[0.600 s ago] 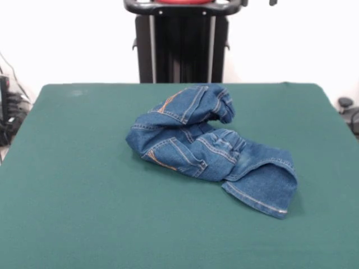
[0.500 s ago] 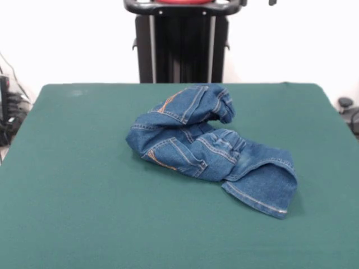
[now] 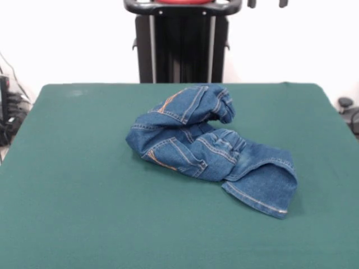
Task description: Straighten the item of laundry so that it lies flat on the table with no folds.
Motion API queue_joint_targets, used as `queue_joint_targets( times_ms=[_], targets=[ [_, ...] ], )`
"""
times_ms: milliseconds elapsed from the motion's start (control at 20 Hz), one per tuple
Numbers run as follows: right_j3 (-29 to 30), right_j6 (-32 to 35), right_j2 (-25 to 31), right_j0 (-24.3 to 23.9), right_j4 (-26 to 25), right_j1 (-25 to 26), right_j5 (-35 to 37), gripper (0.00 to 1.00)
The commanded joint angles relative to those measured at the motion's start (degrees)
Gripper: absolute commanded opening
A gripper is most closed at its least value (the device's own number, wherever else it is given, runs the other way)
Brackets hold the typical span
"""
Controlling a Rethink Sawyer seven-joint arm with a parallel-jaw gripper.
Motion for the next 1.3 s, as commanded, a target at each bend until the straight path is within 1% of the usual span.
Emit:
queue_joint_targets(
  times_ms=[50, 350, 500, 750, 1150, 1300],
  targets=[
    [-7.4, 17.0, -2.5, 4.6, -2.6, 8.9, 7.3, 1.0],
    [-11.2, 19.2, -5.6, 6.6, -1.0, 13.2, 6.8, 1.0],
    [-12.4, 18.4, -6.4, 6.5, 0.2, 16.0, 4.5, 1.0],
    [-14.6, 18.8, -8.1, 6.5, 1.7, 18.4, 5.6, 1.0],
    [-15.5, 20.4, -9.6, 6.3, 5.8, 24.0, 1.0, 1.0],
    [-16.0, 20.4, -10.3, 6.6, 6.8, 25.4, 1.0, 1.0]
  ],
)
